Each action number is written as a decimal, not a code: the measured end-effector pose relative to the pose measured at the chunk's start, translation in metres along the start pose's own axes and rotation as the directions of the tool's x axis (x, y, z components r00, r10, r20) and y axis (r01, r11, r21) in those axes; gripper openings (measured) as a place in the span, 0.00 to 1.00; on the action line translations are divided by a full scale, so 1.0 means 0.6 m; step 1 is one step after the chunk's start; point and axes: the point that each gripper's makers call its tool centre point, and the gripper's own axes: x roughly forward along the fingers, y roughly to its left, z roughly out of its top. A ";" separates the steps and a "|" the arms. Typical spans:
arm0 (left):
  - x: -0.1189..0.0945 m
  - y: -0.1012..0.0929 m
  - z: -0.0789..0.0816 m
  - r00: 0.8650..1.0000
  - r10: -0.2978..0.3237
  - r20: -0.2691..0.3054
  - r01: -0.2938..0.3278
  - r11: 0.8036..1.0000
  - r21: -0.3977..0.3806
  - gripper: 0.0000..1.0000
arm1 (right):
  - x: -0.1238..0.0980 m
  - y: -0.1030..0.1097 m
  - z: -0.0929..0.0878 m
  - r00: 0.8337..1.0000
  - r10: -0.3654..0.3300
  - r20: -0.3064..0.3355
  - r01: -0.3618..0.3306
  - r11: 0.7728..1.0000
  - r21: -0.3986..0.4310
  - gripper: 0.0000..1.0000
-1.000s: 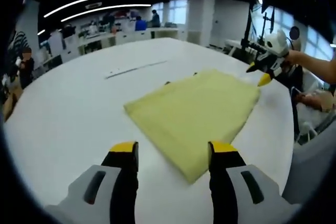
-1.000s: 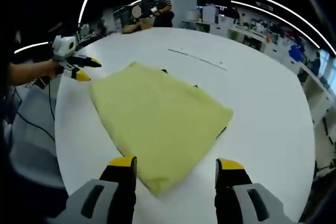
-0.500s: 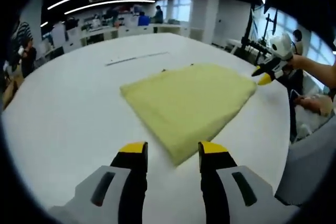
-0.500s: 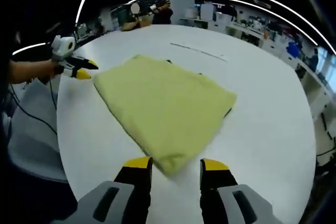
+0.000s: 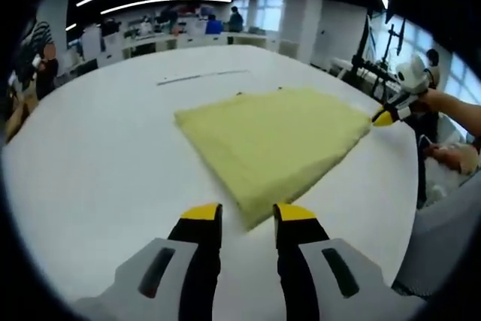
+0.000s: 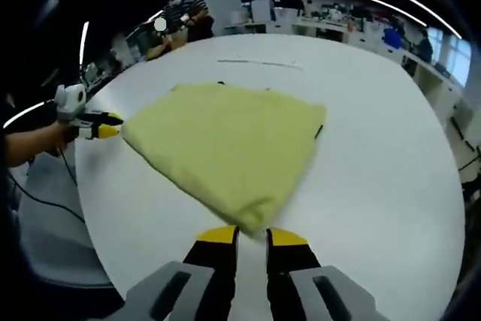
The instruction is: Fold the garment on the visible template until the final outline fits inside the template.
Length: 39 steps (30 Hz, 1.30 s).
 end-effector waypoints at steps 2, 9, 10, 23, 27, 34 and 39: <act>0.001 0.000 -0.003 1.000 -0.002 -0.002 0.002 1.000 -0.009 0.21 | 0.001 0.000 -0.001 1.000 -0.002 0.004 0.002 1.000 0.013 0.07; 0.006 -0.011 -0.008 1.000 -0.022 -0.009 0.022 0.999 -0.025 0.14 | 0.003 -0.008 0.003 0.999 -0.027 0.045 0.021 0.991 0.131 0.02; 0.007 -0.012 -0.009 1.000 -0.023 -0.009 0.023 0.999 -0.027 0.13 | 0.003 -0.008 0.005 0.998 -0.027 0.057 0.019 0.989 0.145 0.02; 0.012 -0.009 -0.015 1.000 -0.022 -0.011 0.021 0.997 -0.068 0.00 | 0.013 -0.005 -0.003 0.998 -0.047 0.043 0.040 0.987 0.154 0.00; 0.012 -0.005 -0.016 1.000 -0.009 -0.012 0.008 0.998 -0.058 0.00 | 0.006 -0.010 0.003 0.998 -0.044 0.035 0.043 0.999 0.011 0.00; 0.011 0.000 -0.011 1.000 0.000 -0.004 0.000 0.998 -0.058 0.00 | -0.008 -0.033 0.016 0.996 -0.074 0.044 0.079 0.990 -0.118 0.00; 0.011 -0.001 -0.013 1.000 0.001 -0.009 -0.002 0.998 -0.063 0.00 | -0.005 -0.033 0.002 0.998 -0.060 0.019 0.063 0.979 -0.192 0.00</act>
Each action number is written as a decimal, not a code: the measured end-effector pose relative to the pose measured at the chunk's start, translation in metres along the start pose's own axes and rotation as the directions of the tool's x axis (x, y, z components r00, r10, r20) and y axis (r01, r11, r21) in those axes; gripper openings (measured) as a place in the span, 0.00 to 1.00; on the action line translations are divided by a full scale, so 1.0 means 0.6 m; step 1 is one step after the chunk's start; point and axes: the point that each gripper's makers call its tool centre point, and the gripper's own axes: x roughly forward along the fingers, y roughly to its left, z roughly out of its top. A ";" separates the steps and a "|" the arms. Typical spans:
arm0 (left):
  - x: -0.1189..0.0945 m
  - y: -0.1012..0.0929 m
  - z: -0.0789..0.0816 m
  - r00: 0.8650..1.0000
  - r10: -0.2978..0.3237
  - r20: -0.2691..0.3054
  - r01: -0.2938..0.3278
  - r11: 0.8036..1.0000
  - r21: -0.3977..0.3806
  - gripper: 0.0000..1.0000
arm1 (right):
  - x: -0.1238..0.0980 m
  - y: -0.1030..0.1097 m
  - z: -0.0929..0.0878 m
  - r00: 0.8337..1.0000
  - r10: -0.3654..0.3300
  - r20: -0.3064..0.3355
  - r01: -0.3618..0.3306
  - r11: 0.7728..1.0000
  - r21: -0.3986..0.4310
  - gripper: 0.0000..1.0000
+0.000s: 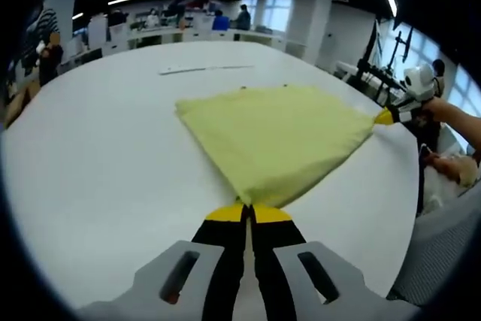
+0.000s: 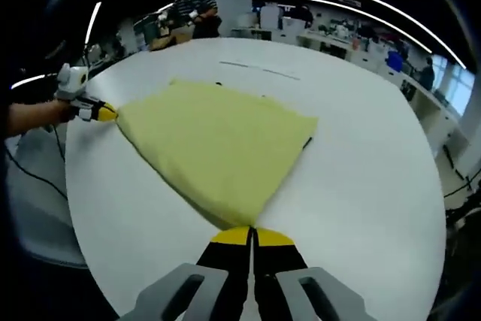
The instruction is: Fold the garment on the visible template until the final outline fits inside the template.
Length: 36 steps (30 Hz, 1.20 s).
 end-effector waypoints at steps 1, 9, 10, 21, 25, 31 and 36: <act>-0.001 -0.001 -0.001 1.000 -0.002 -0.001 0.002 1.000 -0.005 0.00 | 0.001 0.004 -0.003 1.000 0.008 -0.004 -0.008 1.000 -0.008 0.00; -0.003 -0.002 -0.009 1.000 -0.006 -0.012 0.005 1.000 -0.031 0.00 | 0.008 0.009 -0.024 0.999 0.036 -0.027 -0.036 0.999 -0.005 0.00; -0.003 -0.002 -0.010 1.000 -0.006 -0.014 0.005 1.000 -0.031 0.00 | 0.008 0.009 -0.025 0.999 0.036 -0.027 -0.036 0.999 -0.003 0.00; -0.008 -0.010 -0.020 0.999 -0.013 -0.044 0.013 1.000 -0.013 0.00 | 0.003 0.010 -0.032 0.999 0.034 -0.041 -0.035 0.999 -0.019 0.00; -0.011 -0.013 -0.023 0.999 -0.012 -0.048 0.012 1.000 -0.009 0.00 | 0.000 0.010 -0.034 0.999 0.034 -0.040 -0.035 0.999 -0.022 0.00; -0.017 -0.021 -0.030 0.999 -0.014 -0.051 0.014 1.000 -0.010 0.00 | -0.005 0.015 -0.042 0.998 0.035 -0.044 -0.036 0.999 -0.026 0.00; -0.021 -0.024 -0.033 0.998 -0.015 -0.055 0.014 1.000 -0.021 0.00 | -0.009 0.018 -0.046 0.998 0.036 -0.046 -0.037 0.999 -0.022 0.00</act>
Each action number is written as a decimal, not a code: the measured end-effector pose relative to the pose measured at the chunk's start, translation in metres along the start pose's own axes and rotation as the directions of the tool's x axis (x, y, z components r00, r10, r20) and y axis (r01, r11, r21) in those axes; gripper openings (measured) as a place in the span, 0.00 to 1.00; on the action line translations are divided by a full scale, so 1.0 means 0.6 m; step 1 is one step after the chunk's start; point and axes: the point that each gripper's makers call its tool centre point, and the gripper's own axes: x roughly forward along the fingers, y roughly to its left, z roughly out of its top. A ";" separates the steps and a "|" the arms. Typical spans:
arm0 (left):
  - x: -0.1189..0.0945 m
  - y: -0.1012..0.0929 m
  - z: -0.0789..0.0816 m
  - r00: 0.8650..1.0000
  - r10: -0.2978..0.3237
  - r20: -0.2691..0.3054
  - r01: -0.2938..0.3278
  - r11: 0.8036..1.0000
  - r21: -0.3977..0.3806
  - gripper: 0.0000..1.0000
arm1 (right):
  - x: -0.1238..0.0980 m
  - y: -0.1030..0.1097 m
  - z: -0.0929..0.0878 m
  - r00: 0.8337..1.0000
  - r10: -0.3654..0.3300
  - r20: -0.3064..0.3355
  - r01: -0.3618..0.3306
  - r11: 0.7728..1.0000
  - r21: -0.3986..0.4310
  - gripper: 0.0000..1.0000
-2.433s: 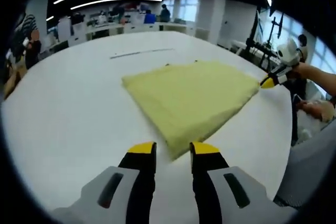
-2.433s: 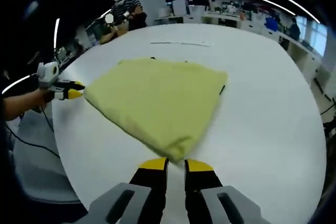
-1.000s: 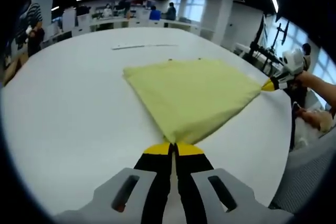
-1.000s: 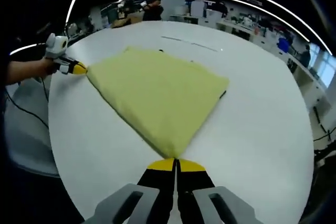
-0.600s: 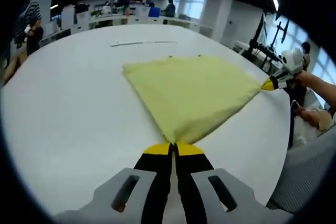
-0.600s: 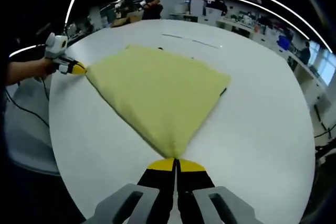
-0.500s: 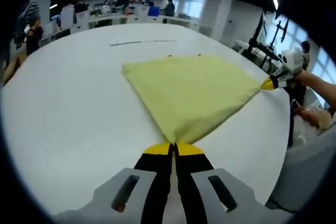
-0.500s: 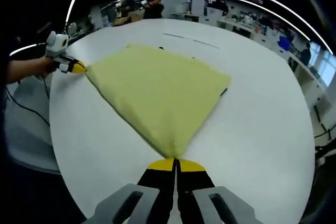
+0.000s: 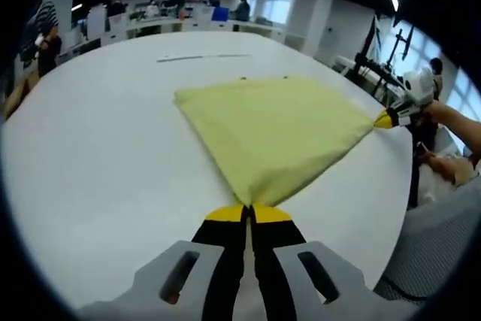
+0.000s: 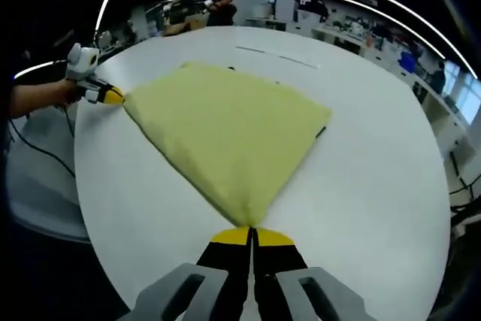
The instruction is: Fold the garment on the visible template until the final outline fits inside the template.
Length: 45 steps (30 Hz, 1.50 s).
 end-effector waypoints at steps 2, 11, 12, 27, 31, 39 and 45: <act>-0.002 -0.002 -0.002 1.000 0.001 -0.001 -0.001 1.000 0.000 0.00 | -0.001 0.001 -0.001 1.000 0.000 -0.001 0.000 1.000 -0.001 0.00; -0.007 -0.007 -0.008 1.000 -0.001 -0.005 0.001 1.000 -0.002 0.00 | -0.006 0.006 -0.006 1.000 0.002 -0.003 -0.002 1.000 -0.008 0.00; -0.008 -0.007 -0.009 1.000 0.001 -0.004 -0.001 1.000 -0.002 0.00 | -0.006 0.007 -0.007 1.000 0.003 -0.004 -0.003 1.000 -0.008 0.00; -0.017 -0.011 -0.014 1.000 0.011 -0.001 -0.011 0.999 -0.035 0.00 | -0.010 0.015 -0.012 1.000 0.011 0.003 -0.011 1.000 0.008 0.00; -0.020 -0.010 -0.015 1.000 0.018 -0.002 -0.018 0.999 -0.027 0.00 | -0.011 0.014 -0.010 1.000 0.009 0.013 -0.009 1.000 0.025 0.00; -0.025 -0.009 -0.013 0.999 0.033 0.002 -0.033 0.999 0.032 0.11 | -0.016 0.017 -0.005 1.000 0.021 0.016 -0.021 1.000 -0.006 0.00; -0.029 -0.011 -0.008 0.999 0.031 0.022 -0.032 0.998 0.055 0.26 | -0.018 0.014 0.007 0.998 0.013 0.057 -0.016 0.999 0.047 0.11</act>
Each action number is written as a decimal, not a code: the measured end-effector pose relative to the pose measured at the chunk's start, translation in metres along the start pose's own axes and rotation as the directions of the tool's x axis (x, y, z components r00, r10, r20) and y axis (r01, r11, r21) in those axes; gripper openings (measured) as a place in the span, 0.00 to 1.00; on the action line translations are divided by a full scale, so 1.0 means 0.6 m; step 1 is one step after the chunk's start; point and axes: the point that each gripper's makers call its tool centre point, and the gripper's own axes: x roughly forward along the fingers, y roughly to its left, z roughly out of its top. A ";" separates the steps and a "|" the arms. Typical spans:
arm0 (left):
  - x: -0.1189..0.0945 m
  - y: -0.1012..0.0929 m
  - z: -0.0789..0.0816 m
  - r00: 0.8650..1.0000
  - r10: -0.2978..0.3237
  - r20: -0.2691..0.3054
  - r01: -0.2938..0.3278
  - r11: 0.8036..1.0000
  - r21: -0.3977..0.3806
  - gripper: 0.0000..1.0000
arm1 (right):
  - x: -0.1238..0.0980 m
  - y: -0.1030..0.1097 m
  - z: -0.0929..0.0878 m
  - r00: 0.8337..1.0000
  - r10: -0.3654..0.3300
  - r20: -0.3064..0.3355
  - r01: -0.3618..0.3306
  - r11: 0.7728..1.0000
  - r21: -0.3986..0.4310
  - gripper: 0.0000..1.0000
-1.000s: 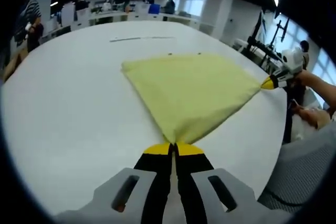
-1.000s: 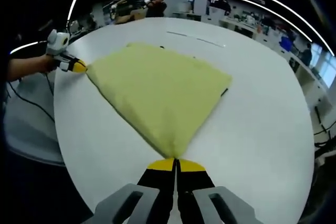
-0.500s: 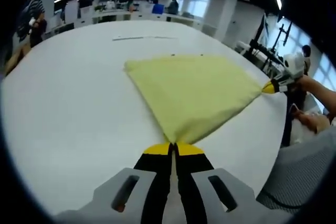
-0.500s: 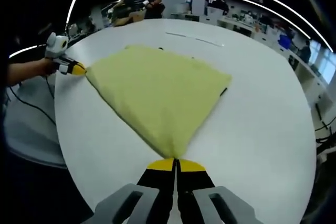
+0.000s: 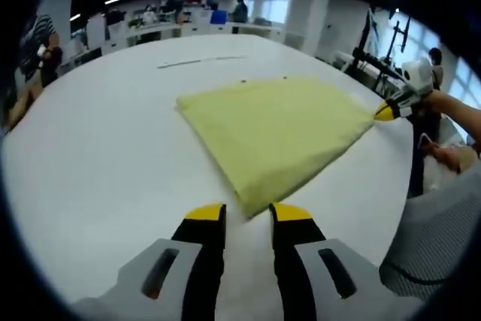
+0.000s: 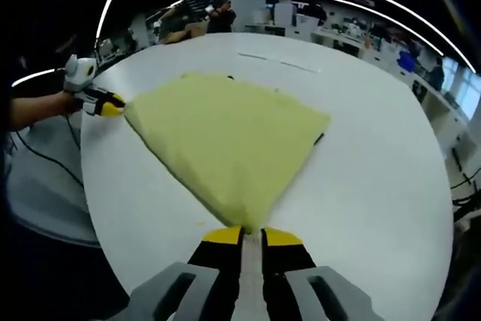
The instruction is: Fold the garment on the visible template until the final outline fits inside the template.
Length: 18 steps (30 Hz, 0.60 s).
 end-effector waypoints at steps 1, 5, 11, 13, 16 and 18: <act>-0.001 -0.002 0.002 1.000 0.002 0.003 -0.002 1.000 0.002 0.28 | 0.000 0.000 0.002 1.000 -0.001 0.007 0.001 1.000 0.008 0.14; -0.001 -0.002 0.007 1.000 0.012 0.010 -0.012 1.000 0.029 0.35 | -0.003 0.007 0.013 0.999 0.017 0.039 -0.018 0.999 0.029 0.25; -0.005 -0.019 0.027 0.999 -0.016 0.042 0.014 0.999 0.033 0.47 | -0.015 0.039 0.042 0.990 0.082 0.113 -0.083 0.996 0.010 0.43; -0.007 -0.025 0.034 0.998 -0.025 0.056 0.024 0.999 0.028 0.52 | -0.019 0.048 0.049 0.987 0.097 0.129 -0.099 0.995 0.007 0.50; -0.011 -0.032 0.041 0.997 -0.039 0.071 0.037 0.999 0.025 0.61 | -0.022 0.054 0.057 0.984 0.112 0.141 -0.113 0.994 0.000 0.58; -0.017 -0.037 0.047 0.995 -0.044 0.084 0.043 0.999 0.023 0.65 | -0.028 0.059 0.066 0.980 0.123 0.157 -0.123 0.992 -0.009 0.63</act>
